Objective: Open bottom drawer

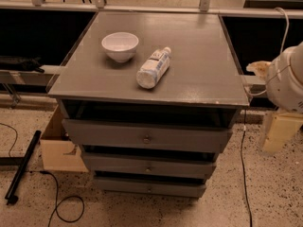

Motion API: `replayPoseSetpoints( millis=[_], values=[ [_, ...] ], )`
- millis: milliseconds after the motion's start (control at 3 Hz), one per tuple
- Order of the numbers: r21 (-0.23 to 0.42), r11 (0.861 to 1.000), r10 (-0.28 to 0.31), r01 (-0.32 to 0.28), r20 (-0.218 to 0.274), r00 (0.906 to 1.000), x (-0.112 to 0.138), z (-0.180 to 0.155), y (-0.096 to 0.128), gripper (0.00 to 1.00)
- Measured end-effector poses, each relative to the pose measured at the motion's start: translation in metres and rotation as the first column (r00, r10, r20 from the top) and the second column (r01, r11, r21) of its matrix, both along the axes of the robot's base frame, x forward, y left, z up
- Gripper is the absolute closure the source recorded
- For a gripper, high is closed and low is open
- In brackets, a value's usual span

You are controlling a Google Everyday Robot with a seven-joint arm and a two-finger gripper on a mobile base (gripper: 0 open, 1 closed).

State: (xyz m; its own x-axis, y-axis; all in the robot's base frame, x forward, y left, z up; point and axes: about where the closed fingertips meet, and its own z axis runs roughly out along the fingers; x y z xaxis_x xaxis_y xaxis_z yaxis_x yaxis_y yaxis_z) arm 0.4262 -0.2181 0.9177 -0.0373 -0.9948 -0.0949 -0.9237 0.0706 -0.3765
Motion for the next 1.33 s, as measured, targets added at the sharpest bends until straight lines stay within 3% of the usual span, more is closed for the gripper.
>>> replayPoseSetpoints(
  millis=[667,1000,1333],
  values=[
    [0.033,0.999,-0.008,0.008,-0.017,0.9998,0.01,-0.012,-0.005,0.0],
    [0.126,0.992,-0.023,0.029,-0.047,0.9986,0.013,-0.024,-0.027,0.0],
    [0.25,0.967,-0.03,0.053,-0.093,0.9952,0.007,-0.035,-0.048,0.0]
  ],
)
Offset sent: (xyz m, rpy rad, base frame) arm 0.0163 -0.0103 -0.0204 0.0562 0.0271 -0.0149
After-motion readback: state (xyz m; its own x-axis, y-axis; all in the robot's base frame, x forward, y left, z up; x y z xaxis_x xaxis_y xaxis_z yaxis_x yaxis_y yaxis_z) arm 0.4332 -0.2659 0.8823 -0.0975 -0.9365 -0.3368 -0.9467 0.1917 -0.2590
